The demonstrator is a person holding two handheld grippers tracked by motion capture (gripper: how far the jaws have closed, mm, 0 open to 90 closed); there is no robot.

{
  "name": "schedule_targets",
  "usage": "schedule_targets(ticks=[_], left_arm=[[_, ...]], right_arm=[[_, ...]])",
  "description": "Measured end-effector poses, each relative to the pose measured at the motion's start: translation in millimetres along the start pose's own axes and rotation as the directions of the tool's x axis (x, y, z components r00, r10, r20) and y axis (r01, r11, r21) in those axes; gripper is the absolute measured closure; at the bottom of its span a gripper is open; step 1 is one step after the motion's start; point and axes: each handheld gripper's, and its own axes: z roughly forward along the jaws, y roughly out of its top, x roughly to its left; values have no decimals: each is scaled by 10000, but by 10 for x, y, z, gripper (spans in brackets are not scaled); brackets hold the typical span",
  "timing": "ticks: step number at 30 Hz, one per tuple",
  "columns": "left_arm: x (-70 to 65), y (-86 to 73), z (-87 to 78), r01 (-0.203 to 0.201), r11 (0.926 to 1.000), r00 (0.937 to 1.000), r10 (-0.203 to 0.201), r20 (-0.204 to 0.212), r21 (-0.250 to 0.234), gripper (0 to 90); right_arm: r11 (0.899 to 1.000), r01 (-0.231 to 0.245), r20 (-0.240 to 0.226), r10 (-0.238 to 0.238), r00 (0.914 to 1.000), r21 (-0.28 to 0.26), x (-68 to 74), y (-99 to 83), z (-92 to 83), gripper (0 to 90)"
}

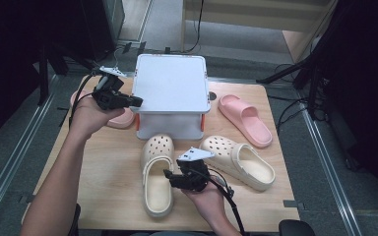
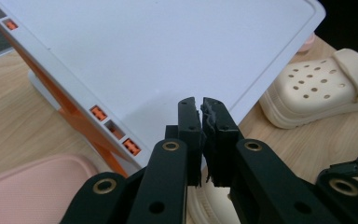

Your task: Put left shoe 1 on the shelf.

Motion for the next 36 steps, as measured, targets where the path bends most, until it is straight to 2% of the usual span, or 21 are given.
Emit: schedule_targets(ticks=[5,9,12,13,18,23,24,27,32,36], left_arm=[[-5,-23,36,-241,9996,9997,241,-31,151,865],[9,-33,41,-217,9998,9997,217,61,37,866],[12,-41,39,-218,9998,9997,218,71,4,866],[6,-44,39,-183,9998,9998,183,52,-14,865],[-5,-46,40,-217,9998,9998,217,-13,-30,865],[-4,-49,40,-223,9997,9998,223,-9,-49,865],[-5,-50,41,-217,9997,9998,217,-15,-62,864],[-6,-49,44,-205,9998,9998,205,-27,-79,863],[4,-55,44,-167,9998,9999,167,41,-116,865],[34,-91,46,164,9991,9996,-154,251,-402,865]], right_arm=[[9994,-340,70,339,9994,27,-1,-7,134,434],[9992,-359,171,356,9992,169,-2,-13,232,447],[9991,-337,414,327,9986,246,-11,-11,286,474],[9986,-445,401,434,9983,275,-21,-9,292,482],[9983,-461,428,445,9981,368,-42,9,283,561],[9976,-510,282,497,9984,464,-73,51,276,721],[9979,-451,370,434,9984,461,-80,67,275,753],[9982,-204,379,182,9991,560,-103,125,280,773],[9985,-129,315,112,9994,527,-104,234,261,777],[9995,-43,321,33,9995,320,-126,356,210,779]])
